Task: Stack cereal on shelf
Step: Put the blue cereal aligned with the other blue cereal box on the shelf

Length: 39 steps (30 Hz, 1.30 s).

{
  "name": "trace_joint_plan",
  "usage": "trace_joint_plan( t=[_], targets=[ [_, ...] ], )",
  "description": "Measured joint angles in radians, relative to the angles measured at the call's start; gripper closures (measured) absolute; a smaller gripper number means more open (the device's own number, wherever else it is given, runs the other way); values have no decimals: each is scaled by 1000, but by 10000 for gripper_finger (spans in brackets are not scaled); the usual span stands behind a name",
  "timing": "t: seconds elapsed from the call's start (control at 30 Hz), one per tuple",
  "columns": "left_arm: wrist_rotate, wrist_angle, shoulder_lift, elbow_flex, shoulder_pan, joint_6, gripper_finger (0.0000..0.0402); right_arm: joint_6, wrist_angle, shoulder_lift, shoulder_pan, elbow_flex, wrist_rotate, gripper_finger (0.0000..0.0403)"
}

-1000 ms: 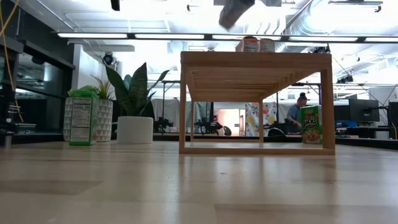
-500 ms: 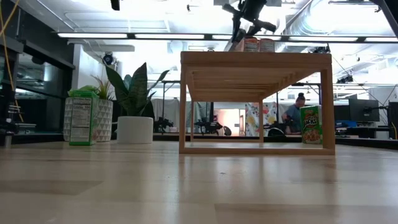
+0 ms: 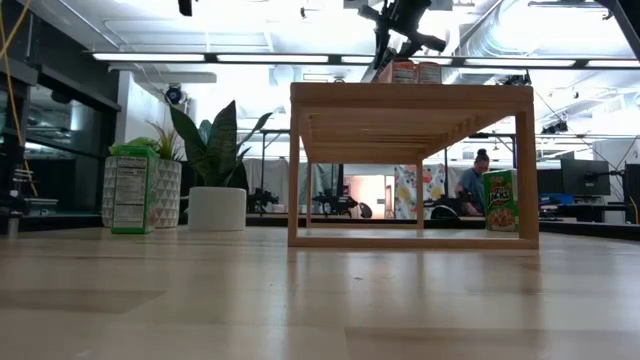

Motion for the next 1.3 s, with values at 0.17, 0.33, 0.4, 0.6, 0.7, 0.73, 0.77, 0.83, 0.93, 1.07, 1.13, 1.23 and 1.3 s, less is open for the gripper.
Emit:
trace_joint_plan(
  t=[0.17, 0.33, 0.4, 0.6, 0.7, 0.73, 0.77, 0.83, 0.93, 1.07, 1.13, 1.23, 1.3],
  targets=[
    [-26, -59, 112, 56, 14, -8, 220, -13, -2, 0, 0, 0, -11, 256],
    [-21, -163, 259, 180, 25, 87, 220, -15, -19, 0, 0, 0, -9, 256],
    [-21, -180, 307, 218, 28, 126, 220, -18, -28, 0, 0, 0, -10, 256],
    [-20, -181, 446, 309, 29, 185, 220, -31, -53, 0, -2, 0, -4, 256],
    [-20, -180, 495, 334, 29, 186, 220, -30, -57, 0, -4, 0, -3, 256],
    [-20, -177, 508, 338, 29, 186, 220, -30, -63, 0, -4, 0, -3, 256],
    [-20, -179, 520, 338, 29, 186, 220, -30, -69, 0, -4, 0, -3, 256],
    [-20, -185, 541, 338, 29, 186, 220, -29, -85, 2, -4, 0, -3, 256],
    [-20, -188, 554, 338, 29, 186, 220, -29, -109, 6, -4, 0, -10, 256],
    [-20, -193, 561, 338, 29, 185, 220, -28, -109, 6, -3, 0, -10, 256],
    [-21, -187, 559, 338, 29, 186, 220, -28, -115, 6, -3, 0, -10, 256],
    [-21, -190, 559, 338, 29, 186, 220, -18, -122, 6, -3, 0, -11, 256],
    [-21, -189, 559, 338, 29, 186, 220, -5, -128, 6, -3, 0, -14, 256]
  ],
)
